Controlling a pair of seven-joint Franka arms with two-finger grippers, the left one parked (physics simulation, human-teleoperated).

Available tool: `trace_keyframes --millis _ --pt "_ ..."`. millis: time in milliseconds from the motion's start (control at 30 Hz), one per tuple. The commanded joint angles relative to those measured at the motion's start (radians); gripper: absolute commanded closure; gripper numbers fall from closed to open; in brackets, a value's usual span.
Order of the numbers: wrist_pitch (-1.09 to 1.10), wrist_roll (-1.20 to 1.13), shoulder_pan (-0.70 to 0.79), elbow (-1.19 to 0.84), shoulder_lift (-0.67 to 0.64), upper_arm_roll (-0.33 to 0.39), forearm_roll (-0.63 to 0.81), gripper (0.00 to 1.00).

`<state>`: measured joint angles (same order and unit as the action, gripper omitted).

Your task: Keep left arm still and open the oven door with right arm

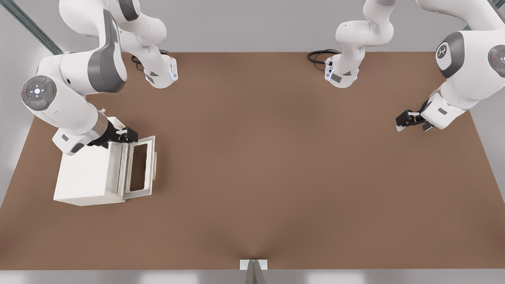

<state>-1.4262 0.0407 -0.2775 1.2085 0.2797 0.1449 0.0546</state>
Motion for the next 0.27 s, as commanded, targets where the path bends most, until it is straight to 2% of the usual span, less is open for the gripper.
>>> trace_keyframes --millis 0,233 --pt "0.026 -0.203 0.004 -0.001 0.000 0.001 0.014 0.00" --pt "0.023 -0.203 0.003 -0.001 0.001 0.001 0.013 0.00"
